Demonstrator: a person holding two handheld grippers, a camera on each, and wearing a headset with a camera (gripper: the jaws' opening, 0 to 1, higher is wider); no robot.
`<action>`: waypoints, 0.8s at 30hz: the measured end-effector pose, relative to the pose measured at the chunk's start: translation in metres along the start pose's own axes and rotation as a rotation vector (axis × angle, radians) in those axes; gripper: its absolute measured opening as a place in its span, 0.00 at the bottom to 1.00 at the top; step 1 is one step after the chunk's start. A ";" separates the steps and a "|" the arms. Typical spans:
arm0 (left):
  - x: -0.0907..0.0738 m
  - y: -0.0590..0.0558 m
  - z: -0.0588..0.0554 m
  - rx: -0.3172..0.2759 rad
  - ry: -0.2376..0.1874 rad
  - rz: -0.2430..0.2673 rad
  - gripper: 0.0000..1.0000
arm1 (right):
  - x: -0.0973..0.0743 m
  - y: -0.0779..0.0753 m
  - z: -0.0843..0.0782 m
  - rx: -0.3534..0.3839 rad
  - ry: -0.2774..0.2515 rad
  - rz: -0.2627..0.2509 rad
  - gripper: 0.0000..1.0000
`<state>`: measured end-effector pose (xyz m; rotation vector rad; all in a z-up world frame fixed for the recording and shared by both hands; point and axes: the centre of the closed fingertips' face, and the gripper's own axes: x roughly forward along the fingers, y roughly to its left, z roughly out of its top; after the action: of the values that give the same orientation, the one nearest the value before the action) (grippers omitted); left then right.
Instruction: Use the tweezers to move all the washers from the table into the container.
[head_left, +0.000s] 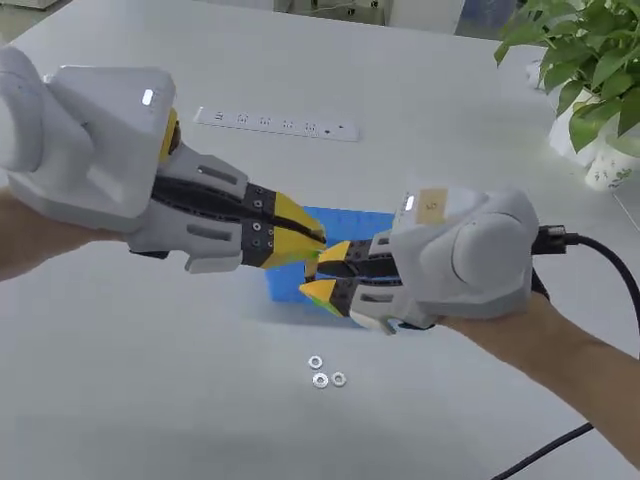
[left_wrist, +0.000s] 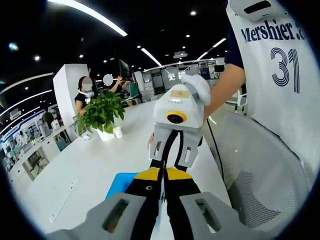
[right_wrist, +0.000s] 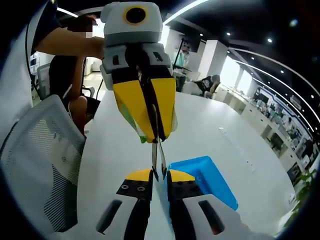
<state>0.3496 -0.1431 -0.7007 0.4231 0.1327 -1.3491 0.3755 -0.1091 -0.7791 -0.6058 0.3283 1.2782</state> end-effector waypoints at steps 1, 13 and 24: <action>0.002 -0.005 -0.001 -0.004 0.000 -0.010 0.05 | 0.000 0.004 -0.002 -0.003 0.003 0.009 0.12; 0.010 -0.028 -0.021 -0.074 -0.013 -0.063 0.05 | 0.000 0.037 -0.027 0.039 0.020 0.054 0.11; 0.018 -0.047 -0.046 -0.146 -0.004 -0.069 0.05 | 0.006 0.061 -0.054 0.093 0.051 0.084 0.11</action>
<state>0.3153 -0.1503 -0.7592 0.2953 0.2432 -1.3980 0.3243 -0.1263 -0.8407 -0.5510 0.4565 1.3219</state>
